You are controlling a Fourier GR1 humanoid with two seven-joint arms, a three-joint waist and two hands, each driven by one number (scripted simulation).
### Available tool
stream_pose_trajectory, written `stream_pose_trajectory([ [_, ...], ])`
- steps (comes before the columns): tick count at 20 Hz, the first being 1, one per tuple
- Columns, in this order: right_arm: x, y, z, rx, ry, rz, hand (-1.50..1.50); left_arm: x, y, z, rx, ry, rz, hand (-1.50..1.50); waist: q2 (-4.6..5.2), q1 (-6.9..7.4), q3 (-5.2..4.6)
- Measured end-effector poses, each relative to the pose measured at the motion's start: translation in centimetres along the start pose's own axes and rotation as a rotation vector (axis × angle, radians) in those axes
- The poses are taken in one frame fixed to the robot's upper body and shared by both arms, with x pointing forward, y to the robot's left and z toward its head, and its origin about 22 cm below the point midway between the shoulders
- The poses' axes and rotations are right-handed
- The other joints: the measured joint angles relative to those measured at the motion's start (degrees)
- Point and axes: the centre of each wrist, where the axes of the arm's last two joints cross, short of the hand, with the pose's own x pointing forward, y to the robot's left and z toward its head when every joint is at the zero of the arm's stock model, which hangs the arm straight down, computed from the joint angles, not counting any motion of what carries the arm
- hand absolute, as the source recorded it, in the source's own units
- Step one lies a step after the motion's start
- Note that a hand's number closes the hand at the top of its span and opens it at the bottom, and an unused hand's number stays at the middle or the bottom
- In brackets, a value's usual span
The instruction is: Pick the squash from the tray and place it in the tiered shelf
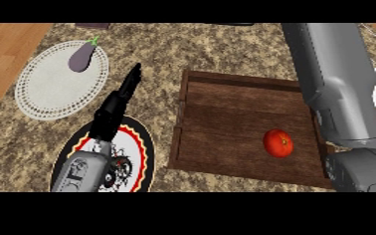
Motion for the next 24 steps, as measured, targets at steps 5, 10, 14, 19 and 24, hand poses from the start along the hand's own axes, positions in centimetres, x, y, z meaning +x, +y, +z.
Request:
stream_pose_trajectory([
  [5,0.9,-0.9,-1.7,-0.12,-0.001,0.047,1.5,-0.1,0.9,-0.1,0.016,0.008,-0.001,0.0,-0.01,-0.48,0.02],
  [10,1.7,-2.4,-3.7,-0.193,0.021,0.07,1.5,0.0,0.8,0.0,0.021,0.008,-0.002,0.0,-0.16,-0.83,0.09],
  [14,1.9,-3.3,-5.3,-0.247,0.037,0.091,1.5,0.0,0.8,0.2,0.019,0.012,0.003,0.0,-0.24,-1.15,0.12],
  [19,2.1,-4.4,-7.1,-0.312,0.052,0.122,1.5,0.0,0.5,0.2,0.026,0.013,0.004,0.0,-0.27,-1.49,0.14],
  [24,1.7,-4.7,-8.7,-0.343,0.056,0.161,1.5,0.0,1.0,0.4,0.031,0.015,0.008,0.0,-0.33,-1.75,0.16],
])
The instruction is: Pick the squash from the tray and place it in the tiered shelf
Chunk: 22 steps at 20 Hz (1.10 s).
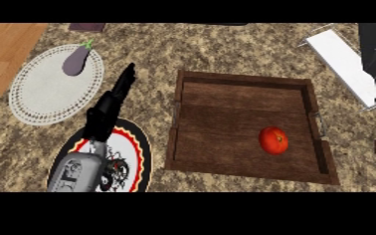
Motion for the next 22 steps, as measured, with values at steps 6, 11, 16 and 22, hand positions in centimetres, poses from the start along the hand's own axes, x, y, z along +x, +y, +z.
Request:
stream_pose_trajectory([
  [6,-0.9,1.2,-1.5,-0.034,-0.019,0.08,1.5,-0.4,0.2,0.0,0.007,0.002,-0.001,0.0,0.12,-0.2,0.02],
  [11,-2.5,3.3,-2.4,-0.051,-0.03,0.155,1.5,-0.1,0.1,0.0,0.009,0.005,-0.005,0.0,0.15,-0.21,0.07],
  [16,-4.0,5.0,-3.3,-0.056,-0.069,0.199,1.5,0.1,0.4,-0.2,0.013,-0.002,-0.003,0.0,0.25,-0.21,0.1],
  [22,-5.5,5.4,-5.1,-0.085,-0.035,0.086,1.5,0.2,0.3,-0.2,0.016,-0.004,0.001,0.0,0.23,-0.38,0.23],
])
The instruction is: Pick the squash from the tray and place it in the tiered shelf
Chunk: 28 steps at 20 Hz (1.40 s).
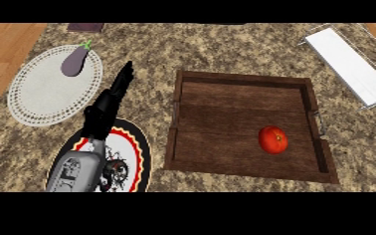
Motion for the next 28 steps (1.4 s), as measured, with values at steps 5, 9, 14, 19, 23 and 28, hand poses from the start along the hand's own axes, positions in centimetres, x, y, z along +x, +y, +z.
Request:
stream_pose_trajectory([
  [5,-1.5,1.2,-0.6,-0.019,0.023,-0.109,1.5,-0.2,-0.1,0.1,0.007,0.006,-0.003,0.0,-0.21,-0.38,-0.02],
  [9,-2.8,2.6,-0.3,-0.029,0.032,-0.147,1.5,-0.3,0.3,0.3,0.007,0.008,0.001,0.0,-0.3,-0.46,-0.04],
  [14,-4.4,3.8,-1.1,-0.04,0.088,-0.09,-1.5,-0.7,0.2,0.4,0.01,0.013,-0.002,0.0,-0.34,-0.73,-0.11],
  [19,-5.7,4.6,-1.2,-0.074,0.158,0.016,-1.5,-0.7,0.2,0.5,0.015,0.019,0.002,0.0,-0.57,-0.96,-0.13],
  [23,-5.5,4.4,-0.6,-0.089,0.182,0.016,-1.5,-0.9,0.6,0.4,0.019,0.02,-0.003,0.0,-0.72,-1.25,-0.11],
  [28,-4.9,3.6,0.0,-0.098,0.206,-0.067,-1.5,-1.0,0.1,0.6,0.013,0.023,0.006,0.0,-0.81,-1.17,-0.1],
])
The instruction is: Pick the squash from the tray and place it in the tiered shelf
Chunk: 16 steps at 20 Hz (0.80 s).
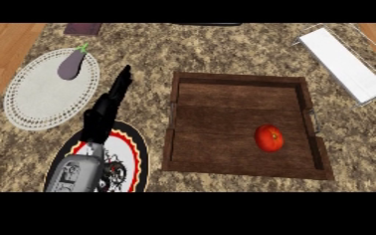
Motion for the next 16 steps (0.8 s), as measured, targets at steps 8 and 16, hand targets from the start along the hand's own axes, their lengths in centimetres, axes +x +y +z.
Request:
stream_pose_trajectory([
  [8,1.2,-1.3,-0.3,0.028,0.046,-0.153,-1.5,-0.2,0.3,0.2,0.007,0.008,-0.003,0.0,-0.24,-0.48,0.0],
  [16,3.6,-5.8,-2.7,-0.115,0.118,-0.361,-1.5,0.0,0.9,0.0,0.006,0.018,-0.001,0.0,-0.45,-0.92,-0.07],
])
